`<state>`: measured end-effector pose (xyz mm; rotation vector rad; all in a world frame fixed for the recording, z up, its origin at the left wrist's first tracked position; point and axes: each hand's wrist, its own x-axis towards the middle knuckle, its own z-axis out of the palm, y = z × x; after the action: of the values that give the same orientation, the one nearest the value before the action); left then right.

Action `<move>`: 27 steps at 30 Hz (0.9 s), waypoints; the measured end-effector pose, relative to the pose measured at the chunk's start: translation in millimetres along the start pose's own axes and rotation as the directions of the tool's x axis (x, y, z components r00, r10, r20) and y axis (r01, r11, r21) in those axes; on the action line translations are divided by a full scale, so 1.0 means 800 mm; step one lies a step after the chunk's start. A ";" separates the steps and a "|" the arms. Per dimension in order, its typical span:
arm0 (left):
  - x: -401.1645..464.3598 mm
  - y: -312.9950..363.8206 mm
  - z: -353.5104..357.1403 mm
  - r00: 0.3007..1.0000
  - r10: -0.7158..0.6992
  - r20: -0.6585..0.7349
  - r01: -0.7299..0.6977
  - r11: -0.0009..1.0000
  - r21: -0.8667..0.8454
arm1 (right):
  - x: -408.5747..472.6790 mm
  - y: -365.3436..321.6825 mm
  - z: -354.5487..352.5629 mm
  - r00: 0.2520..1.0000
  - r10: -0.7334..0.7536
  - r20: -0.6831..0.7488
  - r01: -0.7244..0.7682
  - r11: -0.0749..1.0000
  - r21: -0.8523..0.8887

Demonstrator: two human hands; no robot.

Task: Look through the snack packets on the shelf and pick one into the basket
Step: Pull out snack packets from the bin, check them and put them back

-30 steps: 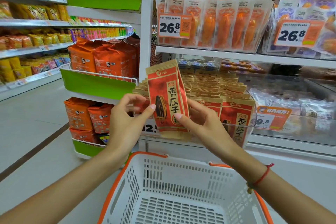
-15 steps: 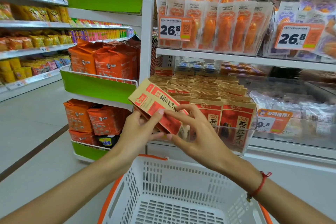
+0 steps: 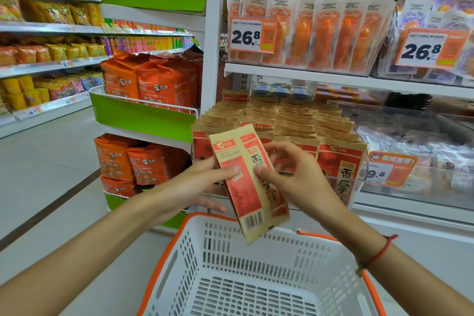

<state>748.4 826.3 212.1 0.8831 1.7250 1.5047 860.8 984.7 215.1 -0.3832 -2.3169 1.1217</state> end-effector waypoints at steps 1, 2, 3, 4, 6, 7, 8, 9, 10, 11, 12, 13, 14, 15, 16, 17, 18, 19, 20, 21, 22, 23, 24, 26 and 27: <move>-0.002 0.000 0.000 0.999 -0.011 0.045 0.009 1.000 0.030 | 0.002 0.001 -0.002 1.000 0.025 -0.004 -0.025 0.999 0.039; -0.004 -0.001 0.000 0.996 -0.017 0.085 0.013 0.998 0.057 | 0.004 0.002 -0.002 0.999 0.034 -0.016 -0.033 0.998 0.055; -0.006 -0.001 0.001 0.993 -0.023 0.114 0.014 0.997 0.078 | 0.005 0.004 -0.002 0.999 0.035 -0.035 -0.033 0.998 0.055; -0.007 -0.001 0.003 0.991 -0.026 0.133 0.014 0.996 0.089 | 0.006 0.005 -0.001 0.998 0.030 -0.055 -0.028 0.998 0.049; -0.007 -0.003 0.006 0.991 -0.021 0.134 0.008 0.996 0.093 | 0.006 0.005 -0.002 0.996 0.012 -0.092 -0.008 0.999 0.044; -0.007 -0.003 0.006 0.993 -0.014 0.117 0.004 0.996 0.088 | 0.006 0.004 -0.004 0.993 -0.002 -0.117 0.009 0.998 0.060; -0.005 -0.004 0.004 0.996 -0.005 0.087 -0.002 0.997 0.079 | 0.005 0.003 -0.006 0.989 -0.015 -0.145 0.028 0.996 0.090; -0.003 -0.004 0.002 0.999 0.004 0.051 -0.007 0.997 0.072 | 0.005 0.001 -0.009 0.984 -0.025 -0.178 0.047 0.991 0.121; -0.001 -0.005 0.000 1.000 0.012 0.024 -0.014 0.997 0.074 | 0.005 0.000 -0.012 0.977 -0.035 -0.210 0.066 0.988 0.143; 0.001 -0.005 -0.001 1.000 0.024 0.013 -0.025 0.996 0.090 | 0.006 -0.001 -0.014 0.971 -0.041 -0.236 0.079 0.985 0.154; 0.001 -0.005 0.000 0.999 0.038 0.012 -0.039 0.993 0.112 | 0.006 -0.001 -0.016 0.966 -0.043 -0.255 0.086 0.983 0.160; 0.001 -0.005 0.001 0.999 0.052 0.014 -0.054 0.990 0.134 | 0.006 -0.001 -0.017 0.963 -0.039 -0.266 0.086 0.982 0.168; 0.001 -0.006 0.003 0.998 0.067 0.010 -0.068 0.986 0.151 | 0.005 -0.002 -0.017 0.962 -0.033 -0.272 0.084 0.980 0.179; 0.001 -0.007 0.004 0.997 0.080 -0.006 -0.078 0.983 0.165 | 0.004 -0.002 -0.017 0.961 -0.028 -0.274 0.082 0.979 0.187; 0.002 -0.009 0.005 0.995 0.092 -0.027 -0.086 0.981 0.174 | 0.003 -0.001 -0.016 0.961 -0.028 -0.277 0.083 0.978 0.190; 0.003 -0.011 0.006 0.994 0.101 -0.050 -0.090 0.979 0.181 | 0.002 -0.001 -0.014 0.960 -0.030 -0.279 0.085 0.979 0.186; 0.004 -0.013 0.006 0.992 0.108 -0.069 -0.094 0.979 0.183 | 0.002 0.000 -0.013 0.960 -0.032 -0.279 0.085 0.980 0.180; 0.005 -0.014 0.006 0.989 0.115 -0.090 -0.097 0.978 0.183 | 0.001 0.001 -0.013 0.962 -0.030 -0.273 0.079 0.982 0.173; 0.005 -0.015 0.006 0.986 0.121 -0.111 -0.100 0.979 0.177 | 0.002 0.002 -0.012 0.966 -0.026 -0.258 0.072 0.983 0.168; 0.005 -0.016 0.005 0.983 0.127 -0.132 -0.104 0.980 0.167 | 0.002 0.002 -0.012 0.972 -0.025 -0.233 0.063 0.985 0.158; 0.005 -0.016 0.005 0.979 0.133 -0.153 -0.109 0.982 0.153 | 0.003 0.003 -0.012 0.979 -0.029 -0.200 0.058 0.988 0.144; 0.004 -0.016 0.004 0.975 0.135 -0.175 -0.112 0.985 0.134 | 0.004 0.003 -0.013 0.986 -0.032 -0.162 0.054 0.990 0.131; 0.004 -0.015 0.003 0.971 0.134 -0.197 -0.115 0.988 0.106 | 0.005 0.004 -0.013 0.991 -0.034 -0.126 0.050 0.991 0.121; 0.004 -0.013 0.001 0.962 0.124 -0.242 -0.120 0.992 0.030 | 0.005 0.004 -0.012 0.996 -0.045 -0.078 0.052 0.994 0.094; 0.004 -0.012 0.000 0.957 0.121 -0.264 -0.127 0.992 -0.003 | 0.005 0.003 -0.012 0.997 -0.052 -0.064 0.057 0.995 0.081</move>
<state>746.6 827.9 202.2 0.8235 1.8668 1.7875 863.2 994.4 219.1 -0.3172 -2.2059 1.1590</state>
